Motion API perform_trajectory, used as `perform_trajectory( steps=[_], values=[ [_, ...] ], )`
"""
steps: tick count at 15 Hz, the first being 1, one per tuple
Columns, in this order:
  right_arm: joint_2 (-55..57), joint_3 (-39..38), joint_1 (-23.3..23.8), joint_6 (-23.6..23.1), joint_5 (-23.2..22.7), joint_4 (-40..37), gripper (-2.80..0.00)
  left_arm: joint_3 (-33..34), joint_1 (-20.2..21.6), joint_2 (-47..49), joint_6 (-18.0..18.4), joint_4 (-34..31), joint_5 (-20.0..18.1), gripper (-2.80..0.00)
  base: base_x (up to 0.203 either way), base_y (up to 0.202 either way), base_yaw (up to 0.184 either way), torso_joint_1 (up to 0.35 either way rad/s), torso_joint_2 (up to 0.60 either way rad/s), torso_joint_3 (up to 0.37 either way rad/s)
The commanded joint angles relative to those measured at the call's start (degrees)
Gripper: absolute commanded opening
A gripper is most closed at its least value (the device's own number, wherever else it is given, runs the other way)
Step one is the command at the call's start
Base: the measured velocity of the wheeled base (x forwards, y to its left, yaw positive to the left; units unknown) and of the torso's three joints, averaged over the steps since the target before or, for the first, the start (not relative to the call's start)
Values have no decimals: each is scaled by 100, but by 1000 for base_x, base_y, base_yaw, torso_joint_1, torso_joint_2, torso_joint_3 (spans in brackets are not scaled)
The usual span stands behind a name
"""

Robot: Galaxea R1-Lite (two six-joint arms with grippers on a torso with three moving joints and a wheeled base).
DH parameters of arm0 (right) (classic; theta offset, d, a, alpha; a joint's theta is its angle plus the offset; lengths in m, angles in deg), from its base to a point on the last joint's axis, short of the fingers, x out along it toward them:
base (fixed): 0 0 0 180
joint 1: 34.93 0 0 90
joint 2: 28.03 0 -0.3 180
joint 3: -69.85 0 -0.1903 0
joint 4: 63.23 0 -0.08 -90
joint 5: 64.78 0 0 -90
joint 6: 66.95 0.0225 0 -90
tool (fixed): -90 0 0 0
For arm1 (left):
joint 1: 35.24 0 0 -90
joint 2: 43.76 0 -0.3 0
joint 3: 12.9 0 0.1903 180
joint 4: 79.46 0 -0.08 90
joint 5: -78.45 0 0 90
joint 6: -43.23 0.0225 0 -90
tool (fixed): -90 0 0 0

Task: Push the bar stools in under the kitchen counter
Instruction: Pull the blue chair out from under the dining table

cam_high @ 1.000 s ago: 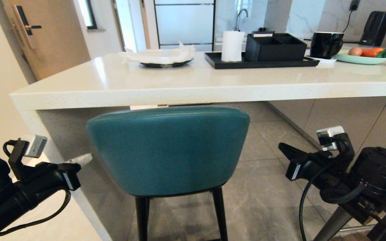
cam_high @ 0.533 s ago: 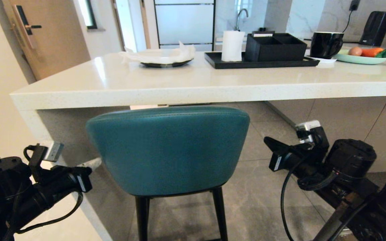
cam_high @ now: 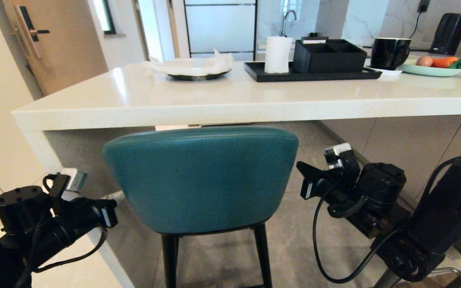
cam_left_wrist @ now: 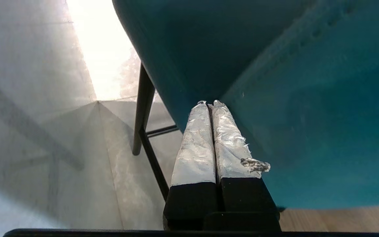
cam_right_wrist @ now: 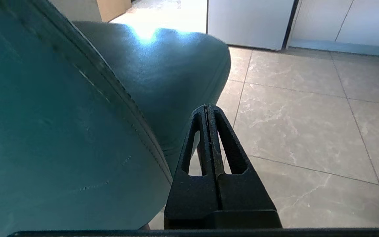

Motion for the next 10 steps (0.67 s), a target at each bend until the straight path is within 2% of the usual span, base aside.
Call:
perform_trajectory(
  steps=[1,8,10],
  values=[
    [264,189,-2,-7,-3,49,-280,-47,-68,19,-11,49,-18,-280,0,0,0,0,0,0],
    [752,687,-283,-46,6,49,-280,-256,-263,148,-20,49,-6,-280,0,0,0,0,0,0],
    [761,710,-310,-46,14,49,-280,-576,-280,303,-12,49,250,-280,0,0,0,0,0,0]
  ],
)
